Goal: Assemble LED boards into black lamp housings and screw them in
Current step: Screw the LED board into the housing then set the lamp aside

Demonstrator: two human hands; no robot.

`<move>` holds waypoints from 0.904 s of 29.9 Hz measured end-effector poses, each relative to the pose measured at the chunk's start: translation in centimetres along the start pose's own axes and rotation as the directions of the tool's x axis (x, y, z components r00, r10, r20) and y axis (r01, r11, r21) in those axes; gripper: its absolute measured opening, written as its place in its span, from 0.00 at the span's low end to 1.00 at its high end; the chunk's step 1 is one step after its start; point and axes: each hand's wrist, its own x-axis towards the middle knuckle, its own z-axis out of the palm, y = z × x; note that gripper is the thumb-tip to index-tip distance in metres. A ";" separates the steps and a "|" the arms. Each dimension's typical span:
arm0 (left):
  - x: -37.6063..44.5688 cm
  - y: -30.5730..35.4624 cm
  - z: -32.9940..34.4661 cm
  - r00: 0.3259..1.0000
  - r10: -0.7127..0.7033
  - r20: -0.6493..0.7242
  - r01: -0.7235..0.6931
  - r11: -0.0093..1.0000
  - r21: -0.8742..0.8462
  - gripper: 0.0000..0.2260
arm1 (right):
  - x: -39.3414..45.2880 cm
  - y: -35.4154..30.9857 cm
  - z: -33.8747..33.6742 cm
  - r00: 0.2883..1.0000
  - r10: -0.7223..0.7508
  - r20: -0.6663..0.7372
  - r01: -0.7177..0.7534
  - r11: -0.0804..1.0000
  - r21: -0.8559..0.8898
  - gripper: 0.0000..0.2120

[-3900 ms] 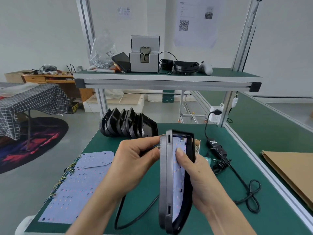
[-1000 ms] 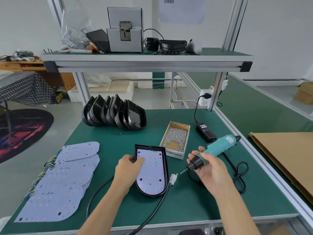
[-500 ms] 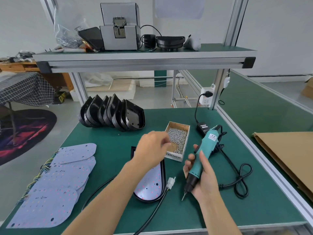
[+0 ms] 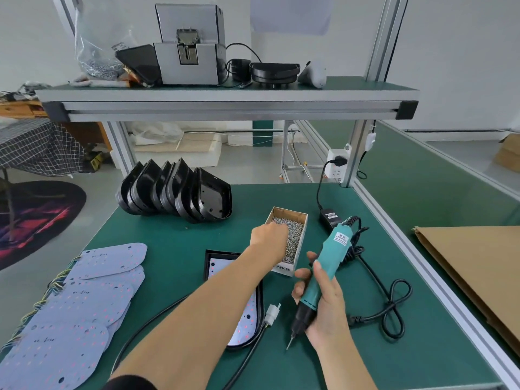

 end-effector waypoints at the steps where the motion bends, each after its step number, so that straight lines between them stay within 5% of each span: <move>1: 0.2 0.1 0.1 1.000 0.007 0.000 -0.007 1.000 0.008 0.11 | 0.0 0.0 0.0 1.000 -0.001 -0.001 0.001 1.000 -0.004 0.17; 8: 0.4 0.4 -0.3 0.998 0.047 0.034 -0.048 0.999 0.017 0.11 | -0.2 -0.1 0.3 0.999 -0.015 -0.030 0.015 1.000 0.002 0.16; 11: -0.9 0.0 -2.0 1.000 -0.006 -0.031 -0.002 0.973 -0.233 0.06 | -0.2 -0.1 0.2 1.000 0.007 -0.029 -0.005 0.998 0.060 0.16; 15: -5.8 -1.6 -4.5 0.986 -0.125 -0.113 -0.003 0.657 -0.753 0.04 | -0.4 -0.2 0.1 0.998 0.044 -0.035 -0.038 0.989 0.145 0.20; 19: -12.6 -3.1 -5.2 0.982 -0.158 -0.102 -0.050 0.304 -0.951 0.04 | -0.6 -0.9 0.4 1.000 0.003 -0.021 -0.001 0.997 0.083 0.24; 27: -20.7 -4.9 -3.8 0.975 -0.218 -0.049 -0.028 0.100 -0.995 0.10 | -2.3 -3.0 3.1 0.988 -0.037 0.150 0.014 0.989 0.148 0.11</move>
